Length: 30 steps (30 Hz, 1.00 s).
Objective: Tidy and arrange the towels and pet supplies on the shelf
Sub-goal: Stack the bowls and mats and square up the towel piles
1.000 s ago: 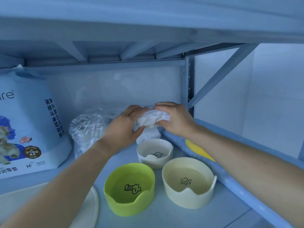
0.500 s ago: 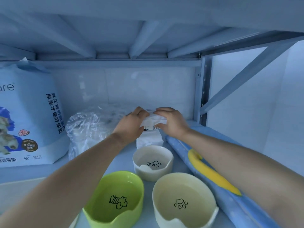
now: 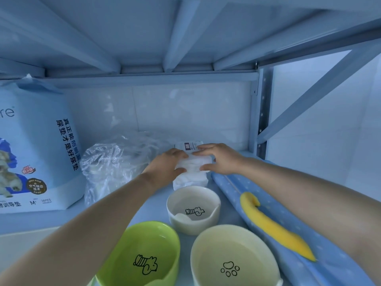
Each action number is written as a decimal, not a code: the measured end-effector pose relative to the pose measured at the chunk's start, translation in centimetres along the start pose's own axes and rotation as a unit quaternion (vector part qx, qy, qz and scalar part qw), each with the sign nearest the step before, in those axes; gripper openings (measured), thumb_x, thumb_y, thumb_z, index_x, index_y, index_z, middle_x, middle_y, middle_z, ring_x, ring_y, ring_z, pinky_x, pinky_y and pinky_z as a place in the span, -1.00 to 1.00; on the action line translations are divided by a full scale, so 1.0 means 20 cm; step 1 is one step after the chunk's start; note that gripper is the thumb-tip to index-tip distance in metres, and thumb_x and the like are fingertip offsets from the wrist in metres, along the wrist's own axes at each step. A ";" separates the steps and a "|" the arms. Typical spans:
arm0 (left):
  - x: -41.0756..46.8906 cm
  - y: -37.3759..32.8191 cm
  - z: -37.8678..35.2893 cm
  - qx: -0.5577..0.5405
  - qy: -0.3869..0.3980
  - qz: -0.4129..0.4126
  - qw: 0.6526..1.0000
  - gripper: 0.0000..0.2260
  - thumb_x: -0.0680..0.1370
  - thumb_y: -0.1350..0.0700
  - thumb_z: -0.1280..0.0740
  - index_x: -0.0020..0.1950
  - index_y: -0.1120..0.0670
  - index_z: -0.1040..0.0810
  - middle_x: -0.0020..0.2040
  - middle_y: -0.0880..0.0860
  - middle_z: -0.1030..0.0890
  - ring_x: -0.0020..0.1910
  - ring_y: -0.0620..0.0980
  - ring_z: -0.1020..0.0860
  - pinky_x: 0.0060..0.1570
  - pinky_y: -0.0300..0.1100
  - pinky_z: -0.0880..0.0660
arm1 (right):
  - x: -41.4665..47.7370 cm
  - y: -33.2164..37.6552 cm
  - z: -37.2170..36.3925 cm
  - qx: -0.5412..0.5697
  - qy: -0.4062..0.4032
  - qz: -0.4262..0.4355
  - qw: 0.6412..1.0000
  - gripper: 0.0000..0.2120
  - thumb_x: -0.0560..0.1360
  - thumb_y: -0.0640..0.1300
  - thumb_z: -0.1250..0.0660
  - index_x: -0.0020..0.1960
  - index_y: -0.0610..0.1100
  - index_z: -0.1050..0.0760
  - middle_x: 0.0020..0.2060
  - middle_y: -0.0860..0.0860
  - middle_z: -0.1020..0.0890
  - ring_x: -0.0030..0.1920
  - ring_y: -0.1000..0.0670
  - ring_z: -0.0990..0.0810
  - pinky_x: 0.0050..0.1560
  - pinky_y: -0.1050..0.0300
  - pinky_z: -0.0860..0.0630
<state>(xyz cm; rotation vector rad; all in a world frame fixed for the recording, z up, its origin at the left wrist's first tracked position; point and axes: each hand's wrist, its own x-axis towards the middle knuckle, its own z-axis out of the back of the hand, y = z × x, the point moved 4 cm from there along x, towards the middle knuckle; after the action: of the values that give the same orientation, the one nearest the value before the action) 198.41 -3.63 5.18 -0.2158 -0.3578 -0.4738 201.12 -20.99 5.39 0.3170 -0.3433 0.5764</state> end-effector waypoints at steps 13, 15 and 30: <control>-0.02 -0.04 0.02 0.073 -0.020 0.004 0.997 -0.65 0.54 0.01 -0.29 0.31 0.03 -0.38 0.32 0.00 -0.38 0.20 0.02 -0.46 0.07 -0.16 -0.39 | 0.01 0.03 -0.05 0.034 -0.020 0.005 0.999 -0.57 0.45 -0.04 -0.41 0.31 -0.02 -0.48 0.41 0.01 -0.37 0.39 0.03 -0.35 0.30 0.28 -0.23; -0.02 -0.05 0.02 0.070 -0.031 0.002 0.997 -0.66 0.56 0.00 -0.26 0.31 0.06 -0.38 0.35 -0.01 -0.39 0.19 0.03 -0.49 0.08 -0.14 -0.39 | 0.01 0.03 -0.05 0.044 -0.039 0.003 0.998 -0.61 0.48 -0.06 -0.38 0.29 -0.03 -0.49 0.40 -0.01 -0.39 0.38 0.02 -0.37 0.24 0.34 -0.21; 0.00 -0.03 0.09 0.118 -0.040 0.057 0.991 -0.76 0.56 0.11 -0.25 0.23 -0.03 -0.46 0.18 0.01 -0.49 0.14 0.09 -0.50 -0.03 -0.13 -0.41 | -0.01 0.10 0.00 0.010 -0.015 0.004 1.000 -0.55 0.46 -0.15 -0.40 0.33 -0.08 -0.45 0.38 -0.03 -0.41 0.38 -0.02 -0.36 0.33 0.23 -0.22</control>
<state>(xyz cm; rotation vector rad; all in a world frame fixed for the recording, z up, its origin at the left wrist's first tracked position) 197.64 -3.68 6.85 -0.0253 -0.4741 -0.3069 199.76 -19.52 5.67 0.3432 -0.3679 0.5846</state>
